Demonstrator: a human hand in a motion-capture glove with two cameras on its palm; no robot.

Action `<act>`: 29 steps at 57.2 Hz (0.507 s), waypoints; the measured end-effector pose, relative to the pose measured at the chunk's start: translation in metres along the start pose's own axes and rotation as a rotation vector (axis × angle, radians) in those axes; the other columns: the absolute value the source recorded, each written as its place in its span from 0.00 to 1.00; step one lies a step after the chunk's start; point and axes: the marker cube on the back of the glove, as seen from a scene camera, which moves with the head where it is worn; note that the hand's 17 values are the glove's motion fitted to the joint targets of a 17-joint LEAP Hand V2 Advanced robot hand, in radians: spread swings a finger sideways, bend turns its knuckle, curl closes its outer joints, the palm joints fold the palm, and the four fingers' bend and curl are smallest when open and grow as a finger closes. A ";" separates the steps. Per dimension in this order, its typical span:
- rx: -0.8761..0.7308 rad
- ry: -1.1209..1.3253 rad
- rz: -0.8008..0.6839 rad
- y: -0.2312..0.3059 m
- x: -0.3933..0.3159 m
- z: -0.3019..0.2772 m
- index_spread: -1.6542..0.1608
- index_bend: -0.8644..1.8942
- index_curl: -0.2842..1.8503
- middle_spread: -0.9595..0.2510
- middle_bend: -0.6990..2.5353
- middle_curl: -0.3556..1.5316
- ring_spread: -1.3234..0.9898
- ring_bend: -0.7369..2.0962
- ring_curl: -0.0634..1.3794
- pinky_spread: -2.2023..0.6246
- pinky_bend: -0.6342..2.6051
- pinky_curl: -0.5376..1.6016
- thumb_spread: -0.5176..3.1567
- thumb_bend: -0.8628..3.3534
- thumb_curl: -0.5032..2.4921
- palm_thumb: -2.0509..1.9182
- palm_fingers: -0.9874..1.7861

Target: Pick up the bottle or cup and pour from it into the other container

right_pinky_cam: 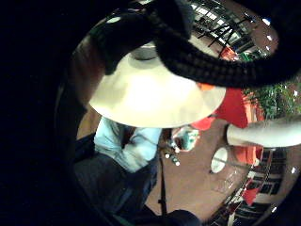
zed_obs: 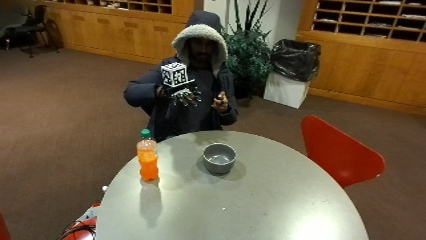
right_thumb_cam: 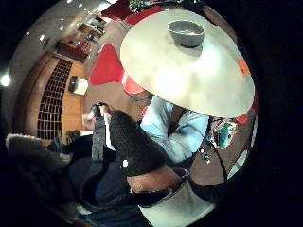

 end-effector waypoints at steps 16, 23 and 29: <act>-0.015 0.036 0.009 0.007 0.011 -0.005 0.69 0.38 0.23 0.77 0.31 0.29 0.63 0.32 0.12 0.89 0.31 0.35 0.40 0.21 0.22 0.56 0.49; -0.018 0.065 0.098 0.019 0.042 -0.006 0.68 0.37 0.24 0.77 0.31 0.31 0.63 0.33 0.13 0.90 0.31 0.36 0.42 0.20 0.23 0.56 0.49; 0.075 0.064 0.272 0.014 0.086 -0.005 0.68 0.37 0.25 0.77 0.30 0.32 0.63 0.33 0.14 0.90 0.31 0.37 0.42 0.20 0.23 0.56 0.48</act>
